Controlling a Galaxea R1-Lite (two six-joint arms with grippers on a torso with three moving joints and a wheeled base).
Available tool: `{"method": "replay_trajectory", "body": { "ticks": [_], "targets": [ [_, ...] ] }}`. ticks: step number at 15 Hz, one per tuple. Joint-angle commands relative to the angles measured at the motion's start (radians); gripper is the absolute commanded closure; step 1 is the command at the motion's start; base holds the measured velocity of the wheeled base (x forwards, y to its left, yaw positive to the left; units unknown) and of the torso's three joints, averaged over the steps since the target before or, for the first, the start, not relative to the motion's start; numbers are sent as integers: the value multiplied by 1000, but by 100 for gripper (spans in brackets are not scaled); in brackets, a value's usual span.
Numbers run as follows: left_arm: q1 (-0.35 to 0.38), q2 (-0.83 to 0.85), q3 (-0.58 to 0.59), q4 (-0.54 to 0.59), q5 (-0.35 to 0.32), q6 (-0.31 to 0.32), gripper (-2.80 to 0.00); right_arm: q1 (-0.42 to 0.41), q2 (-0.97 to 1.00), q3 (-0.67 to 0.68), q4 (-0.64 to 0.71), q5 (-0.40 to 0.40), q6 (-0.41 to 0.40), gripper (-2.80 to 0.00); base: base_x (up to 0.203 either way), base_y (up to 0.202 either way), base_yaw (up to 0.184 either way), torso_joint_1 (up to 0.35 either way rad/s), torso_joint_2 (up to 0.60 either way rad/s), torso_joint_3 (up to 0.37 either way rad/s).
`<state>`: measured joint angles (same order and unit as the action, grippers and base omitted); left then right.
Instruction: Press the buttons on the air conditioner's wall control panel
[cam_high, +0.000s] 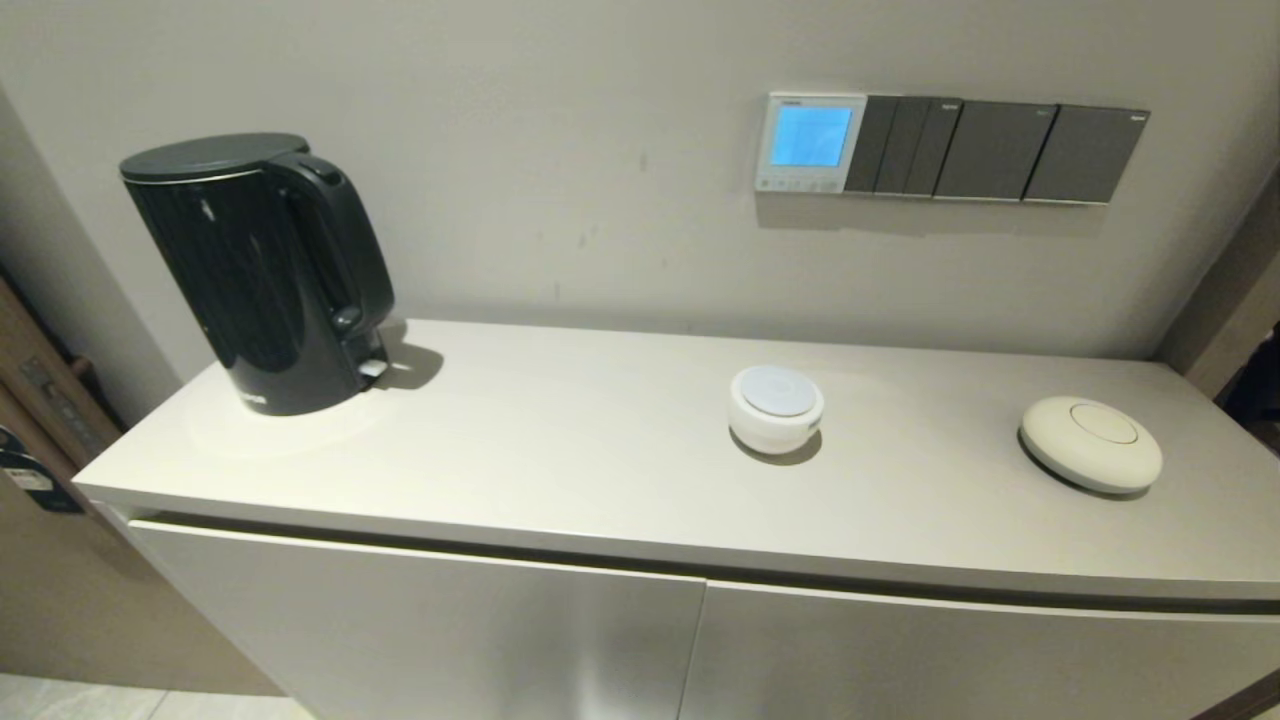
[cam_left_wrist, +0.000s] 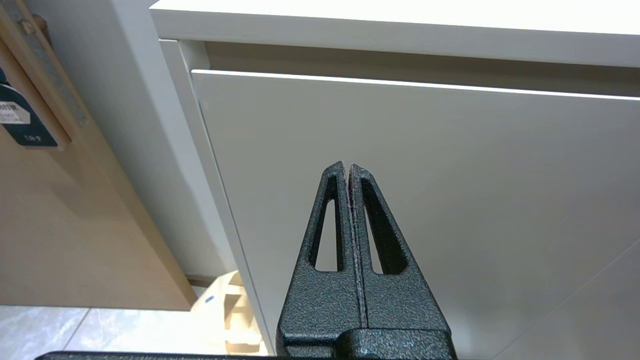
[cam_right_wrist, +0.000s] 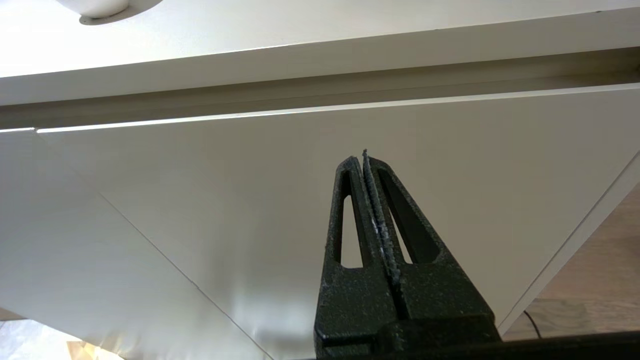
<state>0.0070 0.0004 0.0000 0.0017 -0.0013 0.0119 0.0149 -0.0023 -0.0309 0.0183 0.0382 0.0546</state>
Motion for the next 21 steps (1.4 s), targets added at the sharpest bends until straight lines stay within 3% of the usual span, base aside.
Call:
{"method": "replay_trajectory", "body": {
  "ticks": [1, 2, 8, 21],
  "targets": [
    [-1, 0, 0, 0, 0, 0, 0, 0, 2, 13, -2, -20, -59, 0, 0, 0, 0, 0, 0, 0],
    [0, 0, 0, 0, 0, 0, 0, 0, 2, 25, -5, -31, -111, 0, 0, 0, 0, 0, 0, 0],
    [1, 0, 0, 0, 0, 0, 0, 0, 1, 25, -4, -31, -59, 0, 0, 0, 0, 0, 0, 0],
    [-1, 1, 0, 0, 0, 0, 0, 0, 2, 25, -3, -34, -59, 0, 0, 0, 0, 0, 0, 0]
  ]
}}
